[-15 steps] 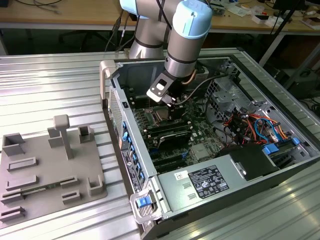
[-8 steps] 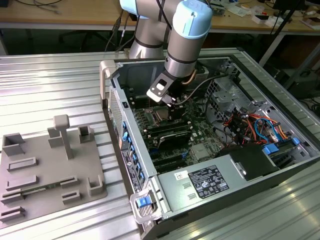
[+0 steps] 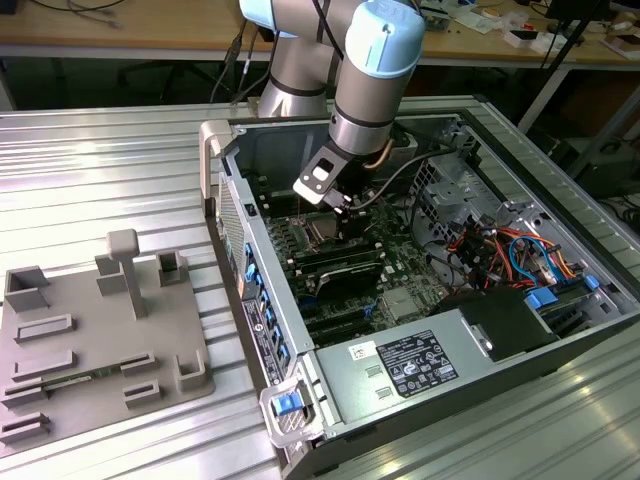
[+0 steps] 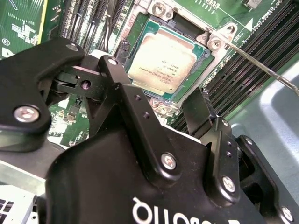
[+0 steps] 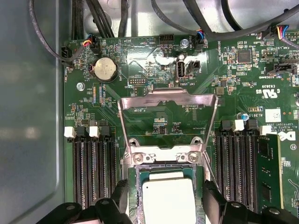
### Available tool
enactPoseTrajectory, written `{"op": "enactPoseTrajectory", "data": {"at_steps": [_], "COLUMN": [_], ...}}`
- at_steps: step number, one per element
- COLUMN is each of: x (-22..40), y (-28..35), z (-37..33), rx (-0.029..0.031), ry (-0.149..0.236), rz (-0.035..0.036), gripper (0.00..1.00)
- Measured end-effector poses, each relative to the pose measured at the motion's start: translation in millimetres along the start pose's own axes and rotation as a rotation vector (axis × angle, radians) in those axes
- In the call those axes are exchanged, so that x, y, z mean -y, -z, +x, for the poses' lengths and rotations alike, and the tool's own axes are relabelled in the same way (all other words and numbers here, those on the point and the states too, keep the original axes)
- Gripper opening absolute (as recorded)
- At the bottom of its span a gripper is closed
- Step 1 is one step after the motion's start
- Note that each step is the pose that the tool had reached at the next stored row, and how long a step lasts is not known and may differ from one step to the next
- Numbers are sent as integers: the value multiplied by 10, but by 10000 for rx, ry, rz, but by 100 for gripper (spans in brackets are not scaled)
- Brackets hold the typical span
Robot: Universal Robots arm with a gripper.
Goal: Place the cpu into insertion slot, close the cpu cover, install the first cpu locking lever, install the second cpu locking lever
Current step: 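Place the cpu into insertion slot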
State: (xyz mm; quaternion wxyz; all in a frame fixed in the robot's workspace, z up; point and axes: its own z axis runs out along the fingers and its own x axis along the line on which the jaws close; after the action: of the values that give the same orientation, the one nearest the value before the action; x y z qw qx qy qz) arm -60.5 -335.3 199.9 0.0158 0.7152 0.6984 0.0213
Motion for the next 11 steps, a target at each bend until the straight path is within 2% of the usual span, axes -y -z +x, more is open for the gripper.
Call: {"op": "enactPoseTrajectory", "data": {"at_steps": [11], "x": [26], "y": [2], "z": [-1], "rx": [1], "ry": [79], "rz": [1], "gripper": [72]}}
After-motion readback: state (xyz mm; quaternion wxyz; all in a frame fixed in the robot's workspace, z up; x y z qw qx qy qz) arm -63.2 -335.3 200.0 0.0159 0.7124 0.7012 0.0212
